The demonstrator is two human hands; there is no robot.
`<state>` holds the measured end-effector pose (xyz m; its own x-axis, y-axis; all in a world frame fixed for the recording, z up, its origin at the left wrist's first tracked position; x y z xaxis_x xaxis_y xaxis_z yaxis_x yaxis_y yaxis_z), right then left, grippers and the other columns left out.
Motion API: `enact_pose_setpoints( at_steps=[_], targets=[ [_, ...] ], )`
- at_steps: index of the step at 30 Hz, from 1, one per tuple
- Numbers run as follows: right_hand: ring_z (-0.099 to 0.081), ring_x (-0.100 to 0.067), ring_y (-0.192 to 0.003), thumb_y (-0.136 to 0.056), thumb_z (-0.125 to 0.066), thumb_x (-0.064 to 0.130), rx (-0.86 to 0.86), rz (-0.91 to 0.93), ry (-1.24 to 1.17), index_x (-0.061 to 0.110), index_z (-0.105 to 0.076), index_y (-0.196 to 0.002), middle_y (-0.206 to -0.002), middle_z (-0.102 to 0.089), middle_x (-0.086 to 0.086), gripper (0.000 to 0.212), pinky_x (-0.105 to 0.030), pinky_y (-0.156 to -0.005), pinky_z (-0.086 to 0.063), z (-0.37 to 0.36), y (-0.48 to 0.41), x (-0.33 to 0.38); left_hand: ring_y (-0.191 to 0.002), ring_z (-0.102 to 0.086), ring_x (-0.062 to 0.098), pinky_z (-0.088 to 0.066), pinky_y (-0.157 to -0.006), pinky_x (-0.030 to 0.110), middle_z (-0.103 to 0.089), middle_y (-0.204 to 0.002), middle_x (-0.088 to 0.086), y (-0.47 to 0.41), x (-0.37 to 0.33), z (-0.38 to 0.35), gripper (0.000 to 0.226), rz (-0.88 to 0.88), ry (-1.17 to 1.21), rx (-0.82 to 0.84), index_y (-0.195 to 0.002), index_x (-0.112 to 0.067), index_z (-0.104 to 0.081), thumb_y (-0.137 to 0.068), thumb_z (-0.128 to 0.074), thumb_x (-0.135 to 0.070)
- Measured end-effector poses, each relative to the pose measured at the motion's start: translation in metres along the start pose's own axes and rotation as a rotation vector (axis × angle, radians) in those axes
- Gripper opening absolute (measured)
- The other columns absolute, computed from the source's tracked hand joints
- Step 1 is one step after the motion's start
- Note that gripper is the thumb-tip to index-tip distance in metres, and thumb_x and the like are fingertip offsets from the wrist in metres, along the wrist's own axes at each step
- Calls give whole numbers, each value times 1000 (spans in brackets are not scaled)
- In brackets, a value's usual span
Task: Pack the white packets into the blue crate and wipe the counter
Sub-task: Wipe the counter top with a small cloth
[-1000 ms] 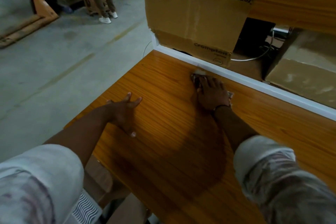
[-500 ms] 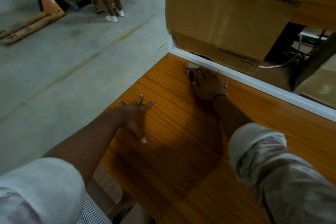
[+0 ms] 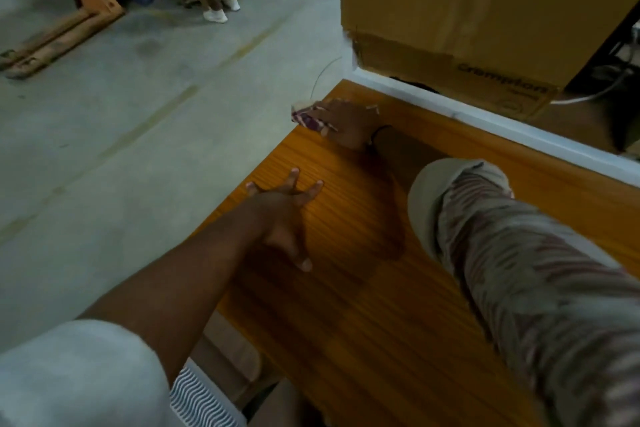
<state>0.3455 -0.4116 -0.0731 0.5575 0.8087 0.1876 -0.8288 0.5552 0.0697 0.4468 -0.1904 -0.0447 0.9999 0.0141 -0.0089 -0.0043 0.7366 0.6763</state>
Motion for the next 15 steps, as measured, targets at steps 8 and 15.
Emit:
enact_pose_setpoints(
  at_steps=[8,15],
  targets=[
    [-22,-30,-149,-102,-36,49,39,-58,-39,32,-24,-158,-164,-24,-5,59,-50,-119,-18,-4,137,-2,-149,18,44,3,-113,75,39,-158,1,2,3,-1,147,7,28,7,-149,-53,22,-49,-84,-74],
    [-29,-33,-146,-104,-30,49,-103,-248,-47,26,-32,-156,-161,-31,-7,57,-52,-118,-25,-28,261,42,-152,-1,44,-9,-113,76,36,-160,5,23,-8,4,148,6,-13,-10,-152,-48,22,-51,-84,-73]
  ],
)
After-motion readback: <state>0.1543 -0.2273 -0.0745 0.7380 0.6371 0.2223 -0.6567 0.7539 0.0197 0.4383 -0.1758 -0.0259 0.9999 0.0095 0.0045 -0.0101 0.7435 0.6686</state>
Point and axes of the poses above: each hand's wrist, its own y-axis away from the middle knuckle, its own z-axis out of the back of the hand, x = y × z, the point moved 3 cm from there along -y, towards the middle knuckle
